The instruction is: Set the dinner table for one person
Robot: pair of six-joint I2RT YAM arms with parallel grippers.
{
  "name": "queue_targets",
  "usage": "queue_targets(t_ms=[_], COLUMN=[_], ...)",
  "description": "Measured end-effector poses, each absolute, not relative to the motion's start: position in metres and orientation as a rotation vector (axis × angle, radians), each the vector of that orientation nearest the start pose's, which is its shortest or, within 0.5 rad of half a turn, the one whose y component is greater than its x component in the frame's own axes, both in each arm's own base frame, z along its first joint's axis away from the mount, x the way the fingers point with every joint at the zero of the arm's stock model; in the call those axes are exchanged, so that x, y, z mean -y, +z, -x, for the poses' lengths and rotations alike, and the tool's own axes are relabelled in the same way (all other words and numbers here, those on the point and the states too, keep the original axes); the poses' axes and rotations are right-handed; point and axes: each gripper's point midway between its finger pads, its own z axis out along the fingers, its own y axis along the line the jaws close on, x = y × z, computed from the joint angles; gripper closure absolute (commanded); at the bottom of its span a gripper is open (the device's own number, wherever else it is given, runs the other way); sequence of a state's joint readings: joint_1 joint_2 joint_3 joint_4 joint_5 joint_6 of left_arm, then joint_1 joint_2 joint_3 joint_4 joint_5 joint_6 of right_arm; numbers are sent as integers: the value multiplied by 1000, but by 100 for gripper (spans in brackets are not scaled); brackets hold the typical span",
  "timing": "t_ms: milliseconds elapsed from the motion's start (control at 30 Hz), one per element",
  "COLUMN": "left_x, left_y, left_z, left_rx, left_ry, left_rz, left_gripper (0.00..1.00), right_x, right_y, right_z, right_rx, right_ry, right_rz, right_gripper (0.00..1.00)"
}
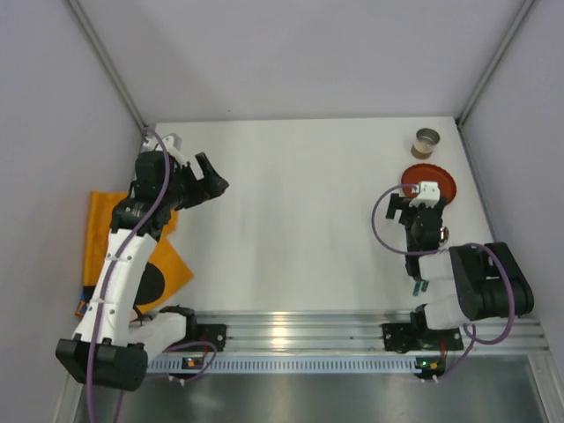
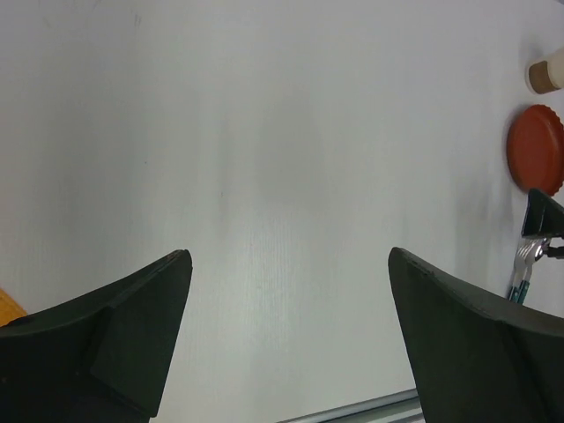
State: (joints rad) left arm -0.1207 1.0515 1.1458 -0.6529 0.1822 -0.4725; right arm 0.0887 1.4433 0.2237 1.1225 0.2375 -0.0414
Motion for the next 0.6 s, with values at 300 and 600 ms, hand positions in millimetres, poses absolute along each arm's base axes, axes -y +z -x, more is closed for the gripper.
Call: queue_targets(t_ms=[300,600], left_x=[53,-14], left_y=[286,235], left_z=[-290,-268], left_rx=[-2116,-2110], left_ry=[-349,36], left_rz=[463,798], left_gripper=[2,2], right_x=[-63,-166], right_y=[211,404], right_z=[-421,-359], right_rx=[-1715,-1591], right_ry=[63,742], right_rz=[72,78], right_gripper=[0,0])
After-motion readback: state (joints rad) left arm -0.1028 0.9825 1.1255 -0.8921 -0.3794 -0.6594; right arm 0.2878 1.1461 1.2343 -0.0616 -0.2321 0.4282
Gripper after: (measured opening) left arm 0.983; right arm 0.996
